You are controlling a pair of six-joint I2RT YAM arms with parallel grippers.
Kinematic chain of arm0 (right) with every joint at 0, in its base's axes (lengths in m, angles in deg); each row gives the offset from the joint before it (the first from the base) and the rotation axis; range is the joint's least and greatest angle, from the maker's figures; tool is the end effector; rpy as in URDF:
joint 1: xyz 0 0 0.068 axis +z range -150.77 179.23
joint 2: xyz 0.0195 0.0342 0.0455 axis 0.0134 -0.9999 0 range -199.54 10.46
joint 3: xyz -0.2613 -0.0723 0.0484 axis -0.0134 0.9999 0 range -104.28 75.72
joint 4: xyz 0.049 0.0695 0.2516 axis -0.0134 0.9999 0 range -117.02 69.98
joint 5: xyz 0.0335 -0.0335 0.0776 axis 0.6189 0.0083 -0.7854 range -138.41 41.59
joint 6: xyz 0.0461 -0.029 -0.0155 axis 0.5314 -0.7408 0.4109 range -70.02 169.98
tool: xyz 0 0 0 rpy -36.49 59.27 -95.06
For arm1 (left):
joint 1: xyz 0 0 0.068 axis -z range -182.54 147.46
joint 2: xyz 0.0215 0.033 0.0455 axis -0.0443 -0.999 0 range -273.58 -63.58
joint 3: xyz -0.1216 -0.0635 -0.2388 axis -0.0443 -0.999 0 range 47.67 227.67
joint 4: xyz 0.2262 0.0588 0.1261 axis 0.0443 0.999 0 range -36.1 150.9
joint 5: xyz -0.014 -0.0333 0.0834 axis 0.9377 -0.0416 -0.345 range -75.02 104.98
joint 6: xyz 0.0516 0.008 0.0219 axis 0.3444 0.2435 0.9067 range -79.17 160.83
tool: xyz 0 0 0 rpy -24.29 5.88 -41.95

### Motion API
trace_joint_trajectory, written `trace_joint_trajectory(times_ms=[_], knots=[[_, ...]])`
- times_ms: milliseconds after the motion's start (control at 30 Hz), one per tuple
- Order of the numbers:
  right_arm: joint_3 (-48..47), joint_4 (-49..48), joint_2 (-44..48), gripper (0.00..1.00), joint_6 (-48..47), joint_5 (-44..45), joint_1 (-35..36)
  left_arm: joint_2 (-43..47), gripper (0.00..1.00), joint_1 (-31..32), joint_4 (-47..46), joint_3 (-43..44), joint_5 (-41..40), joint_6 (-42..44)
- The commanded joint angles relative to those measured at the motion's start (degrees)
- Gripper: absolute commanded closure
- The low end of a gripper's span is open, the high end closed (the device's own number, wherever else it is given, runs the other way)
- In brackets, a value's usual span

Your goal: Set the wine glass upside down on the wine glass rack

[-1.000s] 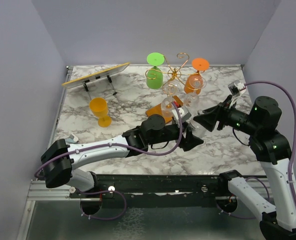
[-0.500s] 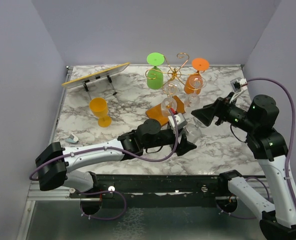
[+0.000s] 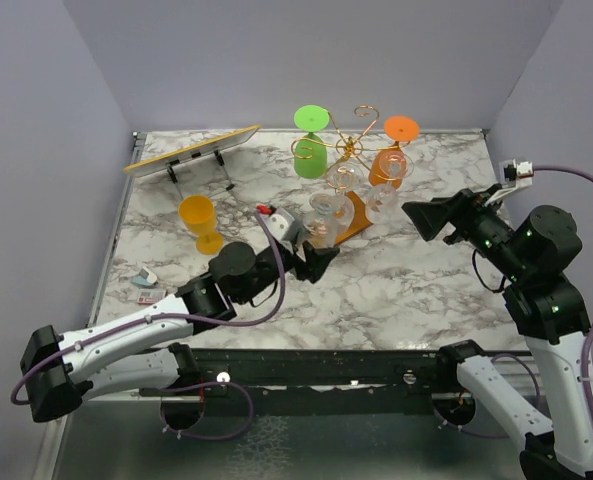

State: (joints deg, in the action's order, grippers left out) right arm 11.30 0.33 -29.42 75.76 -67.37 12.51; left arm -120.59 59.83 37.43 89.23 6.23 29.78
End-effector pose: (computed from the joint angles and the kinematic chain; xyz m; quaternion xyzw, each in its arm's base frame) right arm 0.1222 0.0421 0.4372 -0.0352 0.7225 0.3398 0.6011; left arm 0.1186 -0.2136 0.3307 0.2535 0.6534 -0.3823 0.6022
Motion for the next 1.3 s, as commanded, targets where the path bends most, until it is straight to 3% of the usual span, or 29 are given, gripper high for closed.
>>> trace_joint_trajectory(times_ms=[0, 300, 500, 700, 933, 1267], knots=[[0.5, -1.6, -0.1, 0.14, 0.9, 3.7, -0.2, 3.5, 1.0, -7.0, -1.6, 0.3, -4.7, 0.1], [0.8, -1.2, -0.2, 0.14, 0.6, 4.5, -0.2, 0.2, 1.0, -17.0, -4.7, 3.1, -2.5, 2.0], [0.9, -1.1, -0.8, 0.14, 0.0, 4.6, -0.2, -3.5, 1.0, -21.7, -9.1, 3.9, 4.7, 3.4], [1.0, -1.2, -1.3, 0.14, -1.0, 4.4, -0.2, -7.3, 1.0, -26.6, -12.5, 5.5, 16.9, 3.8], [1.4, -1.5, -1.4, 0.14, -1.3, 4.3, -0.2, -10.7, 1.0, -27.9, -16.4, 6.6, 24.3, 3.9], [1.6, -1.4, -1.2, 0.14, -1.1, 4.8, -0.2, -15.5, 1.0, -28.6, -18.0, 8.7, 27.4, 4.3]])
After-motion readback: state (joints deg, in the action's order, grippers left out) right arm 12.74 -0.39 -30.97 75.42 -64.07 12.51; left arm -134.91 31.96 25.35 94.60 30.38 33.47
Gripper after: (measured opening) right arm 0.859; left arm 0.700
